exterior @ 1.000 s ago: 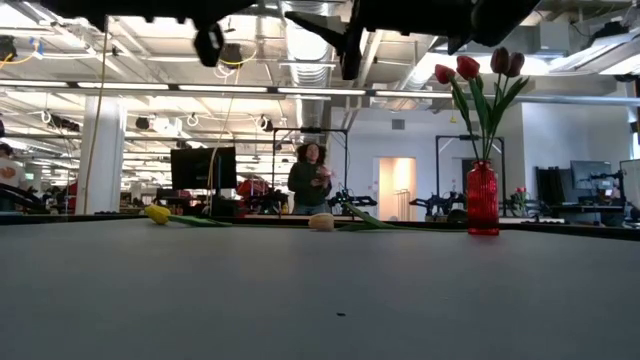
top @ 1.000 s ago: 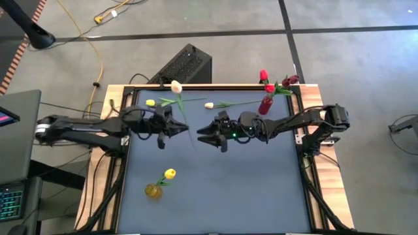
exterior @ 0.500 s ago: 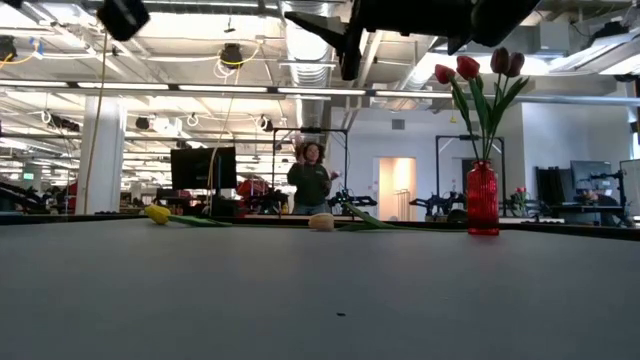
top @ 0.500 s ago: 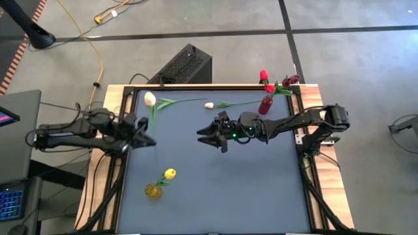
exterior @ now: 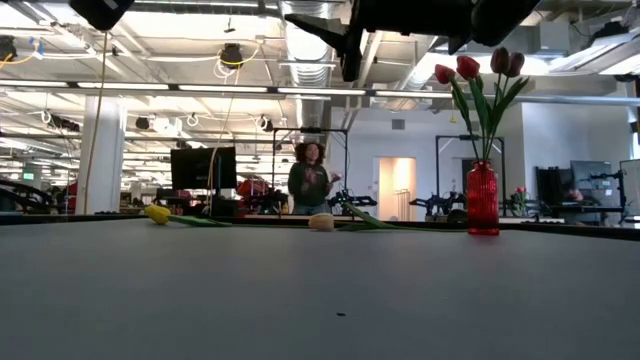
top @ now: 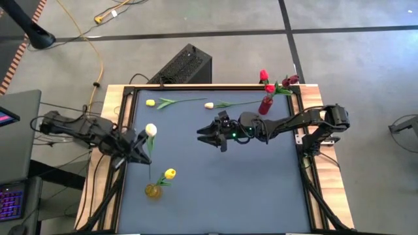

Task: Sort flowers into vase by color
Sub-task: Put the bottom white flower into the yellow vase

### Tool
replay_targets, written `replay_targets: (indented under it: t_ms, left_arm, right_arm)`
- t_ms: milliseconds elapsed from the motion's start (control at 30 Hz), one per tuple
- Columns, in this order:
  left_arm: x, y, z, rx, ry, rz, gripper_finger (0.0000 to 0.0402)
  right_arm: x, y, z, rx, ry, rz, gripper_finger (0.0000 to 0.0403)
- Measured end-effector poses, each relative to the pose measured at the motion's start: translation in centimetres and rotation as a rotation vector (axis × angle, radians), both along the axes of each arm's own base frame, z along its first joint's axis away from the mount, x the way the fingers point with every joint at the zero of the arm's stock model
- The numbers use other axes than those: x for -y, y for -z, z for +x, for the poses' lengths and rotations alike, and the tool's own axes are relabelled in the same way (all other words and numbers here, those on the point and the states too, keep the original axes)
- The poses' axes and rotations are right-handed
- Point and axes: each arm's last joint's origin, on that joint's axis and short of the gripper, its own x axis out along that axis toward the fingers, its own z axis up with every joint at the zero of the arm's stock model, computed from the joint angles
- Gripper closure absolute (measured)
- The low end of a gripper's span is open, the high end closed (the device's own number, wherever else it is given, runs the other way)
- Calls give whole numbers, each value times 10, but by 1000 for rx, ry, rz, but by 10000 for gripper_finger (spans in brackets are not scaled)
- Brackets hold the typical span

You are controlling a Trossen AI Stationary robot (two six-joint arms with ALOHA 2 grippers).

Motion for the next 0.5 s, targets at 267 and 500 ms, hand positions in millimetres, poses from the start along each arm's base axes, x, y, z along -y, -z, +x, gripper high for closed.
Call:
replay_targets:
  t_ms: [267,500]
  left_arm:
    - [11,5,3,-31,69,55,401]
    - [18,7,3,-36,87,83,401]
  right_arm:
    - [-1,0,0,-5,-5,28,138]
    - [-1,1,0,-16,-3,29,138]
